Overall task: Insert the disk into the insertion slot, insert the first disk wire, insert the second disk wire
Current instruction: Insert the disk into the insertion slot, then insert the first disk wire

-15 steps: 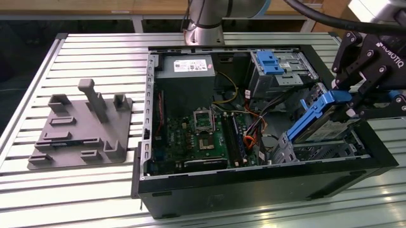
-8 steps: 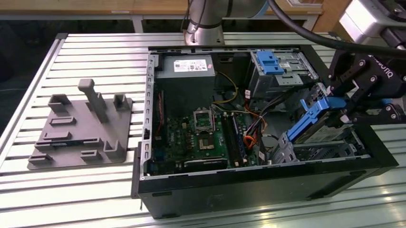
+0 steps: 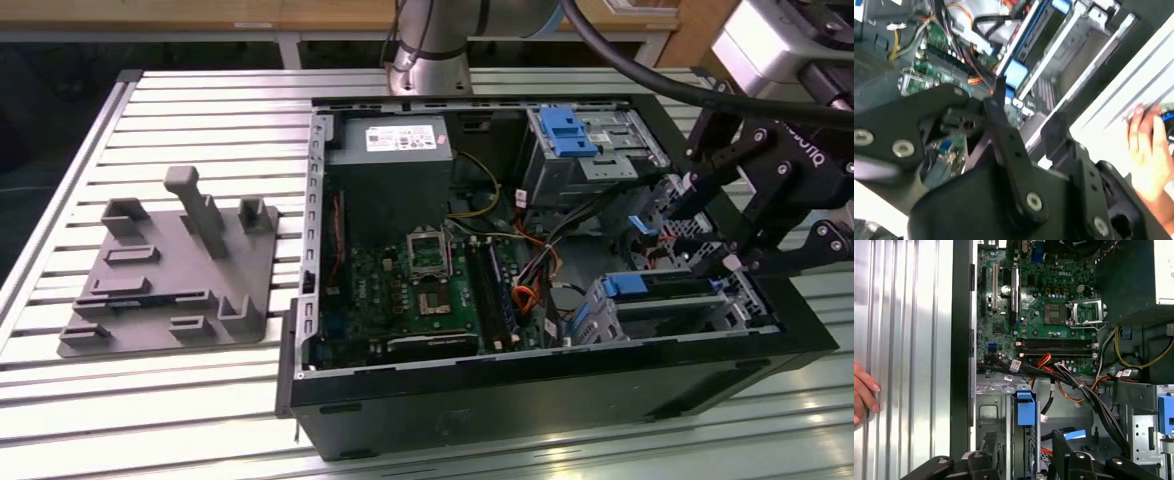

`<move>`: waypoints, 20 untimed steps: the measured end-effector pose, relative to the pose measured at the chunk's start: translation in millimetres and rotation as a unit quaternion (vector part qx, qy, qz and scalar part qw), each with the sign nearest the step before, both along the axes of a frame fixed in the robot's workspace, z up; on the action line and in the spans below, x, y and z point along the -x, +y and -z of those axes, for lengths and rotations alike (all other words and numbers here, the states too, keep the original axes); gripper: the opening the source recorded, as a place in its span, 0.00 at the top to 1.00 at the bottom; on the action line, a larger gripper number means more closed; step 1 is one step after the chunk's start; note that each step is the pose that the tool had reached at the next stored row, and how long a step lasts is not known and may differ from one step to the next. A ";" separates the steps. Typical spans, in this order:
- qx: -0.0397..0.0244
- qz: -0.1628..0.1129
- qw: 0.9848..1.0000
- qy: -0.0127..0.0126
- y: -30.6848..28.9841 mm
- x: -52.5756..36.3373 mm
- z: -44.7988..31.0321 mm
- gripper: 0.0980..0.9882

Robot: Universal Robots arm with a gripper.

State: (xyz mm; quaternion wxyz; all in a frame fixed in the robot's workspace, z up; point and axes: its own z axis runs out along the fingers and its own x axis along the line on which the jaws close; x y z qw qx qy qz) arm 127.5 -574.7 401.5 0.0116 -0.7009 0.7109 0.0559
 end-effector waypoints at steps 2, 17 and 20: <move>0.000 0.000 1.000 0.000 0.0 0.0 0.0 0.48; 0.000 -0.003 1.000 0.000 0.8 0.0 0.2 0.48; 0.000 -0.003 1.000 0.000 2.3 0.0 0.1 0.48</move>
